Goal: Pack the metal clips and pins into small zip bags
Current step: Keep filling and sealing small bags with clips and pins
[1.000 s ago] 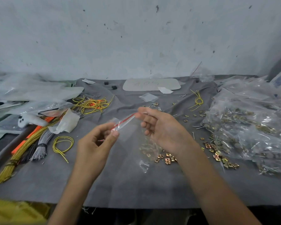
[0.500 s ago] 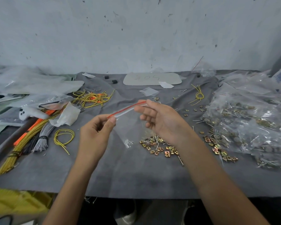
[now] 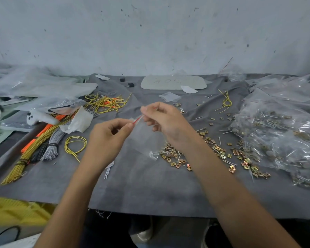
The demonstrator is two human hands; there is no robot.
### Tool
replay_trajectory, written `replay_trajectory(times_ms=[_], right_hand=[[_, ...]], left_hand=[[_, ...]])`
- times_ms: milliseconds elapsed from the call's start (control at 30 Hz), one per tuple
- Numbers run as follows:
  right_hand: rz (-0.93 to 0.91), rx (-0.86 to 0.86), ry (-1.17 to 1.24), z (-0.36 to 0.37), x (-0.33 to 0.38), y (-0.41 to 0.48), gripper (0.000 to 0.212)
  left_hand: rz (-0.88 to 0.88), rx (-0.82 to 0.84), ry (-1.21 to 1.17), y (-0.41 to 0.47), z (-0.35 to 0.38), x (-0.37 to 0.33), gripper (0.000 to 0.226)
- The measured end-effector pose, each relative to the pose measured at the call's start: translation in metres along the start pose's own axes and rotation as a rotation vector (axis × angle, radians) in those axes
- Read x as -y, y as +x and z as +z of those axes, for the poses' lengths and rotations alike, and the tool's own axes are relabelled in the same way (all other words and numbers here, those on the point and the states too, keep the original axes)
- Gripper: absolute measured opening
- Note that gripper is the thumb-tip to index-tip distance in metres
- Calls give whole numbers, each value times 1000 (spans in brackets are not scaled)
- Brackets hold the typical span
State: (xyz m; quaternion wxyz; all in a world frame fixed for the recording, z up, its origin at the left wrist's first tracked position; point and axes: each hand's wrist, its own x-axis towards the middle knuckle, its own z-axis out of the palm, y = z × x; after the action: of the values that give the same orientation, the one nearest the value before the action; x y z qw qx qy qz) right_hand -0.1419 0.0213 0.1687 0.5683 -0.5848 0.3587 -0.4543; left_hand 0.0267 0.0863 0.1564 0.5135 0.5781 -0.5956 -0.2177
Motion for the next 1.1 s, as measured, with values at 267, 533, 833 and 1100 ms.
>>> replay_trajectory(times_ms=[267, 533, 833, 1100], right_hand=[[-205, 96, -173, -2, -13, -11, 30], [116, 79, -243, -30, -90, -60, 56], [46, -178, -238, -20, -114, -81, 61], [254, -79, 389, 35, -86, -11, 57]], left_hand=[[150, -191, 184, -15, 1, 16, 7], [-46, 63, 299, -56, 56, 63, 15], [-1, 266, 188, -60, 71, 47, 16], [232, -226, 279, -12, 38, 8, 19]])
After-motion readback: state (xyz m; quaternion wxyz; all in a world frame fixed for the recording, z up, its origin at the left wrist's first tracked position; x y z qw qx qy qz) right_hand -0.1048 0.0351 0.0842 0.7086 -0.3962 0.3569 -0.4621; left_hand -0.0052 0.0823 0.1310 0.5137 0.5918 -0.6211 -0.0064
